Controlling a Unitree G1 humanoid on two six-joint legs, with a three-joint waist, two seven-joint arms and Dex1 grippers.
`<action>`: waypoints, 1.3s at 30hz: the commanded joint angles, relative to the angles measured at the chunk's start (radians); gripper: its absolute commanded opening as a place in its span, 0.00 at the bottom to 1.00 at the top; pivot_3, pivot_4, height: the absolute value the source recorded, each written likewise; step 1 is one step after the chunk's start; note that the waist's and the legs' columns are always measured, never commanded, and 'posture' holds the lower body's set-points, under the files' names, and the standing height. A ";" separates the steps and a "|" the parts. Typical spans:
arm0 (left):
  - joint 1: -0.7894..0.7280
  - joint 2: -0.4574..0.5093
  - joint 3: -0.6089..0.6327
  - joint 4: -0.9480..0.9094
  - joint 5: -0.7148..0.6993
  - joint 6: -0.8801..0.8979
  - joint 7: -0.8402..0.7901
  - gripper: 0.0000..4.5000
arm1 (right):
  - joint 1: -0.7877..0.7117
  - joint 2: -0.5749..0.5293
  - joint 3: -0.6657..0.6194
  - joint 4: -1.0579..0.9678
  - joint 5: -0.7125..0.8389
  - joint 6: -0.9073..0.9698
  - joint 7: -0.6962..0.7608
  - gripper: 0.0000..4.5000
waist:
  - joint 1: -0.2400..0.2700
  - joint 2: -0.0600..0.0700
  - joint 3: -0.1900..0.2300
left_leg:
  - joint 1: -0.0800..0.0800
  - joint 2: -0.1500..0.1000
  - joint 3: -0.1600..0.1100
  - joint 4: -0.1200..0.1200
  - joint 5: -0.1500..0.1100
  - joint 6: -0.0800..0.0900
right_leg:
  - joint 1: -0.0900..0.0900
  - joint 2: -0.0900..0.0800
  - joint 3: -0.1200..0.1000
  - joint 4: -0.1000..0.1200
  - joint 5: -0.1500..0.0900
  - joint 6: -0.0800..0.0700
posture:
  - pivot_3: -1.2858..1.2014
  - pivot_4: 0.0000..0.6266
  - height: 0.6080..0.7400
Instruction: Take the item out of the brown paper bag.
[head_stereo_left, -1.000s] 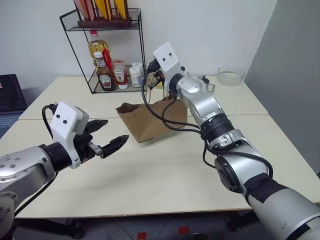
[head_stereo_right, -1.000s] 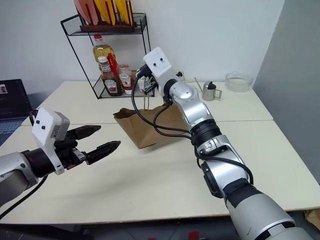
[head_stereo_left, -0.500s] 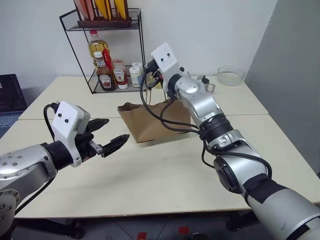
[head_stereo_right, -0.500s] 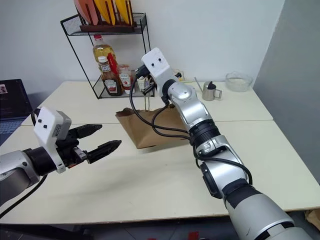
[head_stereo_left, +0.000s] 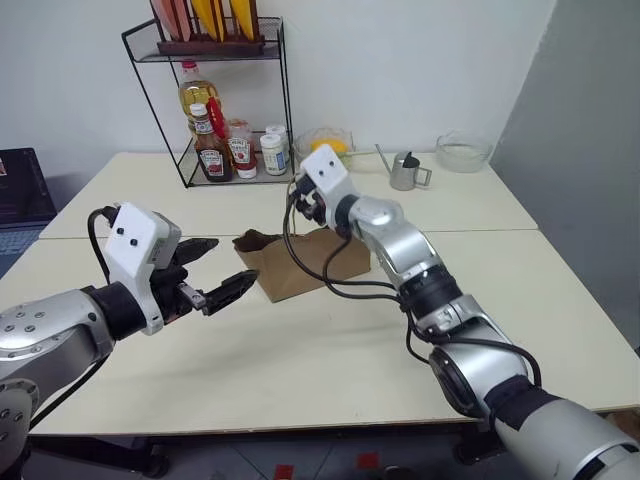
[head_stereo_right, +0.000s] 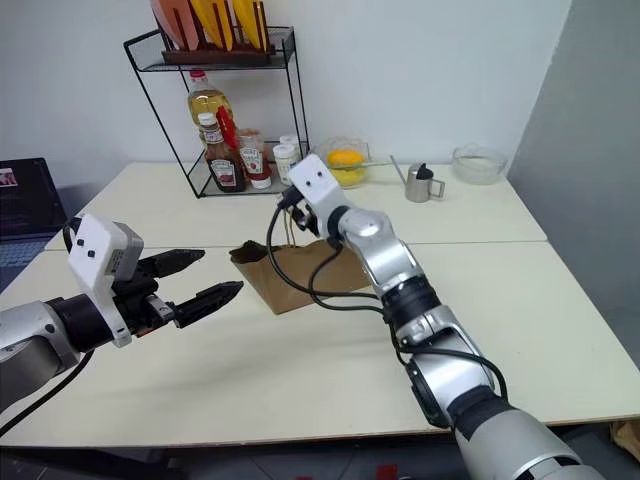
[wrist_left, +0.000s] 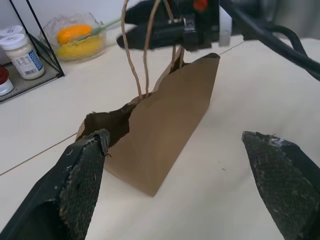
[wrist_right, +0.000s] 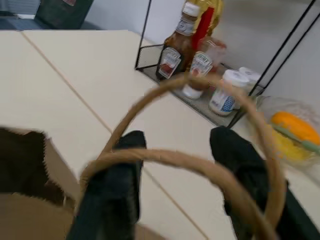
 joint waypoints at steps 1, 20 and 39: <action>-0.002 0.018 0.000 -0.006 -0.001 -0.030 -0.004 1.00 | 0.022 -0.071 -0.003 -0.201 0.025 0.064 0.084 0.75 | 0.003 0.000 0.000 | 0.000 0.000 0.000 0.000 0.000 0.000 | 0.000 0.000 0.000 0.000 0.000 0.000 | 0.52 0.24 1.00; -0.690 0.009 -0.555 1.118 0.623 -0.636 -0.456 0.96 | 0.400 -0.551 -0.176 -0.923 0.439 0.590 0.430 0.78 | 0.045 -0.003 -0.002 | 0.001 0.000 -0.001 0.000 0.000 0.001 | 0.002 0.001 -0.004 -0.001 0.000 0.000 | 0.52 0.24 1.00; -1.090 -0.318 -0.848 1.763 1.072 -0.985 -1.028 0.15 | 0.774 -0.593 -0.084 -1.073 0.331 0.533 0.176 0.00 | 0.006 -0.004 -0.001 | -0.002 0.000 0.000 0.001 0.001 0.002 | 0.000 0.001 -0.002 0.000 0.000 0.000 | 0.52 0.24 1.00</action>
